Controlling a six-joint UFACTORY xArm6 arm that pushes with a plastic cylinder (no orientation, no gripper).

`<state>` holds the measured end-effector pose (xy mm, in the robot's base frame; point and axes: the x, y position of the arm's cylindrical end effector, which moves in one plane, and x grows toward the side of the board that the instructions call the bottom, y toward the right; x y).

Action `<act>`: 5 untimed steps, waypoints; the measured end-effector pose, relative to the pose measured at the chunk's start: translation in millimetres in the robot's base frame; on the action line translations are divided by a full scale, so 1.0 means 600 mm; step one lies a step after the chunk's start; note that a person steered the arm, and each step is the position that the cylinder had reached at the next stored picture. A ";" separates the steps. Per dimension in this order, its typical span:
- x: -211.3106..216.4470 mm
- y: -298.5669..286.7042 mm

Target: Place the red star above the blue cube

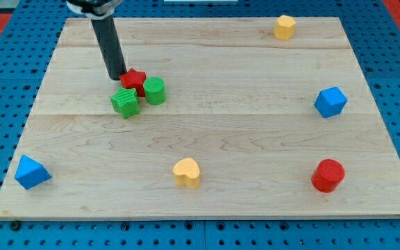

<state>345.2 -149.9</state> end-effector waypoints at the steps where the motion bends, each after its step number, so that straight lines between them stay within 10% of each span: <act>1: 0.062 -0.056; 5: -0.003 0.266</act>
